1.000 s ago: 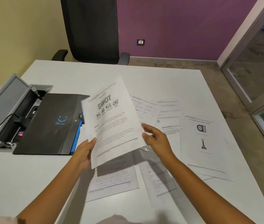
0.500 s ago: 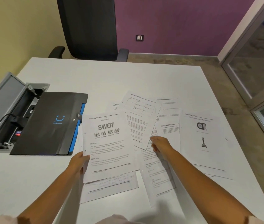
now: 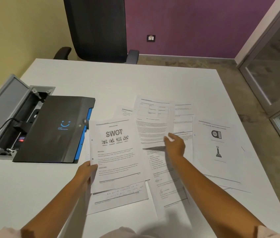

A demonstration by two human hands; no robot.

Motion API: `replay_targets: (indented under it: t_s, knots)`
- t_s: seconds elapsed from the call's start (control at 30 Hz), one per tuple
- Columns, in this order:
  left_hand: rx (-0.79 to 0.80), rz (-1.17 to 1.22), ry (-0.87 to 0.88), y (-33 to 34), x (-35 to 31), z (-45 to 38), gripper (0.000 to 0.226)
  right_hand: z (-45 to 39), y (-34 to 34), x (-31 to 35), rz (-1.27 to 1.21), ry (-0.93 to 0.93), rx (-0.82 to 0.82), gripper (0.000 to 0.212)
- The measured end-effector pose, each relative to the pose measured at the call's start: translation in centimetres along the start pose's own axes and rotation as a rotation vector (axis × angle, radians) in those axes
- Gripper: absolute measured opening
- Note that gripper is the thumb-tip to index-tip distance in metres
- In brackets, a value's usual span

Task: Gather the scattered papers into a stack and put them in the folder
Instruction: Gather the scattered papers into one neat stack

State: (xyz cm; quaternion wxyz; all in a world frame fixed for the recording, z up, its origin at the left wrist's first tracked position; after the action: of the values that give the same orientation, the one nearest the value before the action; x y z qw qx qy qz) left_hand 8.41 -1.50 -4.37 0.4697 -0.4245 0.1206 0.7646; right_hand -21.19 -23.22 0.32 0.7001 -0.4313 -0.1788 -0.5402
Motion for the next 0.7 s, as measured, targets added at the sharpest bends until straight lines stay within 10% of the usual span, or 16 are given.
replay_targets:
  t_s: [0.3, 0.7]
  knots:
    - [0.016, 0.076, 0.012, 1.1, -0.2, 0.4, 0.032, -1.2, -8.5, 1.5, -0.396, -0.06, -0.165, 0.032]
    - [0.093, 0.16, 0.029, 2.8, -1.0, 1.5, 0.029, 4.9, -2.4, -5.4, -0.403, 0.056, 0.29, 0.024]
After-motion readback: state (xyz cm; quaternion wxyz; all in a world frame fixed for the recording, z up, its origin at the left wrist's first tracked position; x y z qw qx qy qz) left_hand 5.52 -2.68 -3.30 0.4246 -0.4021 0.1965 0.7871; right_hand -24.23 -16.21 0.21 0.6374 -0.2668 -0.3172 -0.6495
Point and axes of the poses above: each hand's wrist, its own z-axis away from the middle knuckle, its own y-axis out of the palm, x = y × z, the point moved 8 cm from there along -z, towards the middle knuckle, and after that the axes turned 13 degrees about y, right-handed, at the moved point
